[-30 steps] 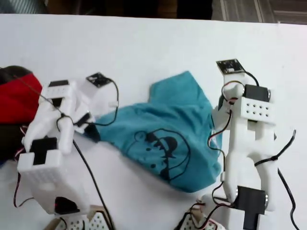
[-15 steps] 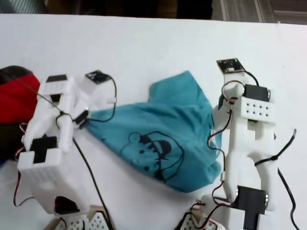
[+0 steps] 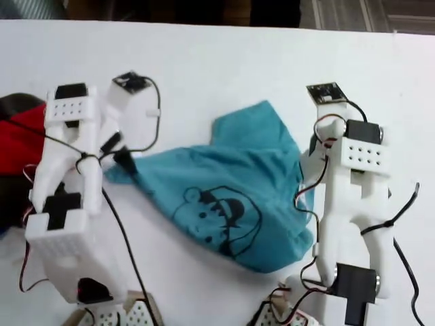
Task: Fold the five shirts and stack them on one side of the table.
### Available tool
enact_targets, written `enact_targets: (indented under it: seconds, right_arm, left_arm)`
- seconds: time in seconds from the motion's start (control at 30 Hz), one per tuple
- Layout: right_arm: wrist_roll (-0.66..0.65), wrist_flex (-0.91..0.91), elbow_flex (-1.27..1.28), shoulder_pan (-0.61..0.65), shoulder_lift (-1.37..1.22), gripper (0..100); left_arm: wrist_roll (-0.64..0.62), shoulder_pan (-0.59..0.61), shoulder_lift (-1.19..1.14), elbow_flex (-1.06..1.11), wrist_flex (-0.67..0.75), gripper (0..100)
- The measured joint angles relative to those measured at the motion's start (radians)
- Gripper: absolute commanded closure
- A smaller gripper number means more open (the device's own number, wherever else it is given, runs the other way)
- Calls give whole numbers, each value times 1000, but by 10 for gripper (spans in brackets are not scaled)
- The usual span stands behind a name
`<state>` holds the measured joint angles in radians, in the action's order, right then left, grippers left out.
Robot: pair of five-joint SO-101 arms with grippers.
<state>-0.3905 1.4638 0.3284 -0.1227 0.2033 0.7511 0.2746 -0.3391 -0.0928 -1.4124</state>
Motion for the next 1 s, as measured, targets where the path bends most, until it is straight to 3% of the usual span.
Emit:
enact_targets:
  seconds: [0.33, 0.57, 0.67, 0.8, 1.0]
  right_arm:
    - [0, 0, 0, 0, 0, 809]
    - [0, 0, 0, 0, 0, 809]
    - [0, 0, 0, 0, 0, 809]
    - [0, 0, 0, 0, 0, 809]
    - [2, -46, 0, 0, -3, 810]
  left_arm:
    - [-14, 26, -264, -92, 41, 675]
    - [-14, 29, -359, -253, -80, 678]
    - [-14, 29, -387, -278, -100, 760]
    - [-14, 25, -416, -299, -124, 984]
    - [-28, -18, -425, -299, -187, 975]
